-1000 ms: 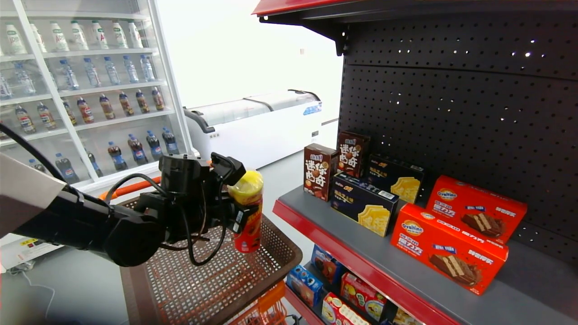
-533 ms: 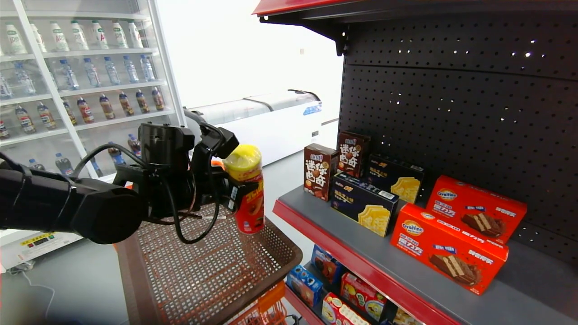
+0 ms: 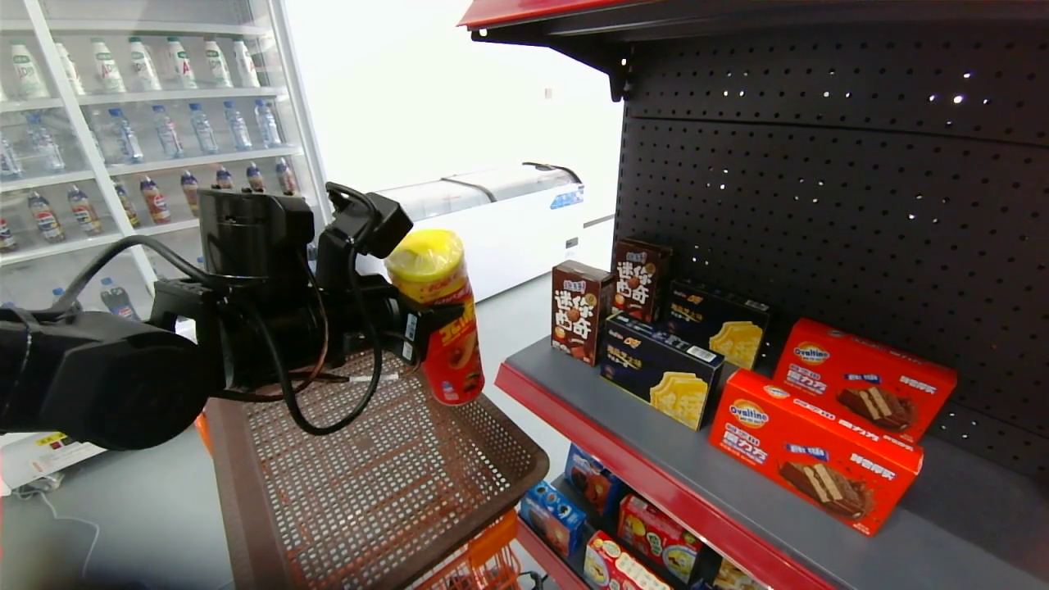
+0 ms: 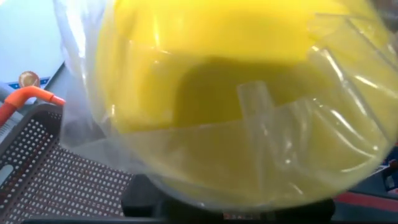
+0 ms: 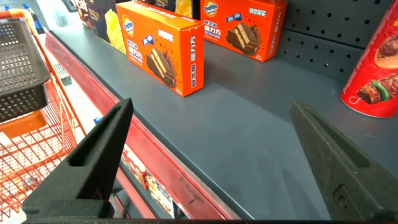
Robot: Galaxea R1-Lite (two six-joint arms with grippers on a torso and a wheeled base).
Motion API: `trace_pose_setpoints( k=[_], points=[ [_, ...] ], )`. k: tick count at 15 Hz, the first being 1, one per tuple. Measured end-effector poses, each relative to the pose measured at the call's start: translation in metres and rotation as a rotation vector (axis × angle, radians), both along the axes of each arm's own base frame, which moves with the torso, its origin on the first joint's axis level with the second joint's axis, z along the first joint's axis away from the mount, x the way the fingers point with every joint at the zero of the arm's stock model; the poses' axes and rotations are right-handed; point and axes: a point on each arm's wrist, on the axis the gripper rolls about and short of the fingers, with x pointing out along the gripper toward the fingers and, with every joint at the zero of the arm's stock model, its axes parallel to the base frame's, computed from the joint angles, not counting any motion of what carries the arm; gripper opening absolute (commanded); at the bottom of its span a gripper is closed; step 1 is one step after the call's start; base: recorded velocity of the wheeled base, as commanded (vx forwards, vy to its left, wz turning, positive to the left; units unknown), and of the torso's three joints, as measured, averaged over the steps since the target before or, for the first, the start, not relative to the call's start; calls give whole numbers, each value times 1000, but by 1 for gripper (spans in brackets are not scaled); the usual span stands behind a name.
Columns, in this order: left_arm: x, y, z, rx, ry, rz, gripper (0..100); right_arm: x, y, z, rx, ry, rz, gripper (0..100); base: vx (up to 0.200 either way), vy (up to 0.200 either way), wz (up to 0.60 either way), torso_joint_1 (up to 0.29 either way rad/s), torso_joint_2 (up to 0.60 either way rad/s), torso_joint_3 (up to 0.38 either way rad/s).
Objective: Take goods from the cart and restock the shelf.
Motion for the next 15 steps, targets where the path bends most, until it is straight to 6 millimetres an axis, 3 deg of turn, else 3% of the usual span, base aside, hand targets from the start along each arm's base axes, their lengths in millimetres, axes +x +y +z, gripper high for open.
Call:
trace_pose_setpoints(
  k=[6, 9, 15],
  points=[
    [-27, 11, 7, 37, 88, 9, 0, 0, 0, 0, 0, 1, 1, 100, 0, 0, 0, 0, 0, 0],
    [-31, 20, 15, 28, 61, 28, 0, 0, 0, 0, 0, 0, 2, 100, 0, 0, 0, 0, 0, 0],
    [-36, 4, 32, -45, 42, -98, 0, 0, 0, 0, 0, 0, 1, 100, 0, 0, 0, 0, 0, 0]
  ],
)
